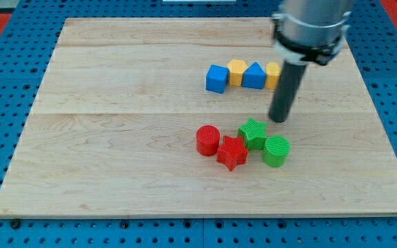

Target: Separate the green circle from the green star

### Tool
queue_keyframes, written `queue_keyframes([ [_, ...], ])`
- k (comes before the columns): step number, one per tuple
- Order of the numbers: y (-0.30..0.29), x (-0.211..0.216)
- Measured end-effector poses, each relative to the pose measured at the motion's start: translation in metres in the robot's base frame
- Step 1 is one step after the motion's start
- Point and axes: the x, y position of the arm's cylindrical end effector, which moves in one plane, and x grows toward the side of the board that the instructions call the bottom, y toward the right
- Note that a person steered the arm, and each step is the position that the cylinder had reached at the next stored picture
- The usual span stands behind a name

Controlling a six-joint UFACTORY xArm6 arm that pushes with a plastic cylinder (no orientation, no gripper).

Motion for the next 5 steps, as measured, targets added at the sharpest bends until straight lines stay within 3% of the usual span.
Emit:
queue_keyframes([
  [1,-0.01,0.068],
  [2,0.011,0.088],
  [3,-0.009,0.089],
  [4,0.013,0.082],
  [5,0.098,0.084],
])
